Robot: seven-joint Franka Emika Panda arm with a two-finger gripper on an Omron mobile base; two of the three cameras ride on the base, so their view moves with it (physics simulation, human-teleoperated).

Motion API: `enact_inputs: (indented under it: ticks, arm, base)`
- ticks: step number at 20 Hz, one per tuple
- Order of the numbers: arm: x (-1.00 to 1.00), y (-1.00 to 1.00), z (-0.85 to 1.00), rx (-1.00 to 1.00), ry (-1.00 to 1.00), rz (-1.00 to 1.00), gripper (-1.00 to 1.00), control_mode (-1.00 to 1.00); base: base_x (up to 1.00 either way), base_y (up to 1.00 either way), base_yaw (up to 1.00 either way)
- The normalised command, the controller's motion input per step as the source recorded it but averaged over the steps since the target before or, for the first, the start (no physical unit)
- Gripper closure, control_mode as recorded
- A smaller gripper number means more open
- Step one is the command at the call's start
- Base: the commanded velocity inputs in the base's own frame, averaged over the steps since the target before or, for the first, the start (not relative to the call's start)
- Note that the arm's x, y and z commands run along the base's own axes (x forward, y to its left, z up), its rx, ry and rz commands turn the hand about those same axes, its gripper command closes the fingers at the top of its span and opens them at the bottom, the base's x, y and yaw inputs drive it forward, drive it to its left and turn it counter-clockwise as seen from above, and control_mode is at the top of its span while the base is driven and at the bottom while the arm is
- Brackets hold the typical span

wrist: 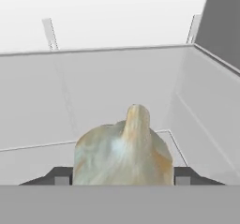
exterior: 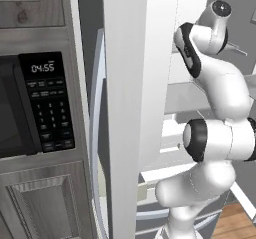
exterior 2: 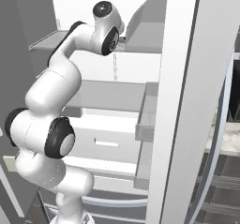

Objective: Grab the lemon wedge and garlic from the fridge, place them in the blender, close the lid, and turn on the blender to create a marinade.

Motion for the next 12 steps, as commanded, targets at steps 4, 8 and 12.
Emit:
enact_inputs:
  ticks: [4, 8, 12]
  arm:
    - [-1.00, 0.36, -0.31, -0.02, 0.00, 0.06, 1.00, -1.00]
    - [-1.00, 0.49, -0.54, -0.07, 0.00, 0.07, 1.00, -1.00]
    - [-1.00, 0.37, -0.63, -0.05, 0.01, 0.09, 1.00, -1.00]
  base:
    - [0.00, 0.00, 0.00]
    - [0.00, 0.00, 0.00]
    - [0.00, 0.00, 0.00]
